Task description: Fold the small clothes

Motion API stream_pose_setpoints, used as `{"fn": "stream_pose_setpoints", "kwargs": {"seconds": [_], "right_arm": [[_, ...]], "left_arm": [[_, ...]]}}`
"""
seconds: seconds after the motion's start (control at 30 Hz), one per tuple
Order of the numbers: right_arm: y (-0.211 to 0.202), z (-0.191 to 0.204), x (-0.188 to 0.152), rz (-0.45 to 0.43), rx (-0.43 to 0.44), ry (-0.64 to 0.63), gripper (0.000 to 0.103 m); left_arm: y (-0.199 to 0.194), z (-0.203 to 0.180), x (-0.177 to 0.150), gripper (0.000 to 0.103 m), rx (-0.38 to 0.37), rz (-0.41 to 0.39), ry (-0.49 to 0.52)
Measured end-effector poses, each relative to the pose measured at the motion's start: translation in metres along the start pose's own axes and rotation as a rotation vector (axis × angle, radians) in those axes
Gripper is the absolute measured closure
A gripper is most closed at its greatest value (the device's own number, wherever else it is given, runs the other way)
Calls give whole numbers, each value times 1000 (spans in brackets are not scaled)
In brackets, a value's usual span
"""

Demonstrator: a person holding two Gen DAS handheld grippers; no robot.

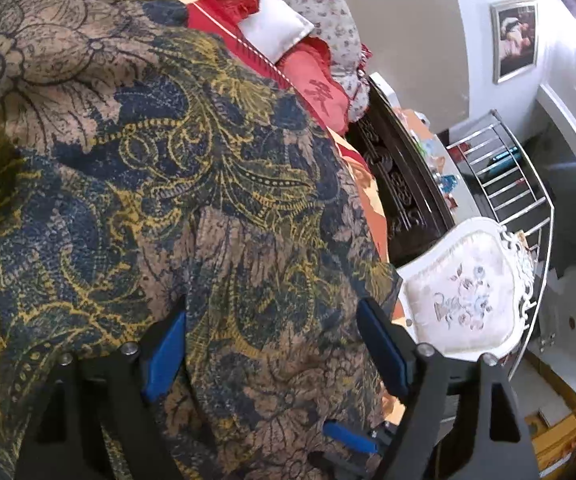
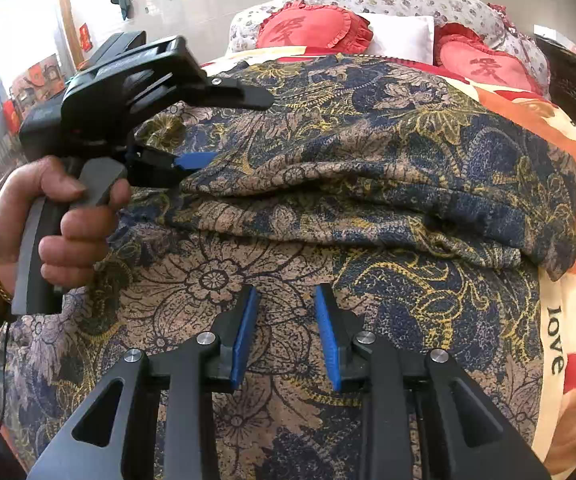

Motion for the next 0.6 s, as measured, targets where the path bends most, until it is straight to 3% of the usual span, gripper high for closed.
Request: {"fn": "stream_pose_setpoints", "kwargs": {"seconds": [0.07,0.1,0.13,0.27,0.43,0.5,0.6], "right_arm": [[0,0,0,0,2,2,61],[0,0,0,0,2,2,61],[0,1,0,0,1,1,61],[1,0,2,-1,0,3,61],[1,0,1,0,1,3,61],[0,1,0,-1,2,4,61],[0,0,0,-1,2,4,61]], "left_arm": [[3,0,-1,60,11,13,-18],[4,1,-5,92,35,23,-20],[4,1,-7,100,88,31,-9],[-14,-14,-7,99,205,-21,82],[-93,-30,3,99,278,-175,176],[-126,-13,7,99,363,-205,196],[-155,27,3,99,432,-200,130]]}}
Point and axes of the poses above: each gripper's, at about its wrist camera, not at the fingertips, and y roughly the way its jaws point, z to its left, x to its top, the point moved 7 cm from there along y, roughly the way its jaws point, and after that the axes turned 6 degrees about y, right-handed, at the moved point
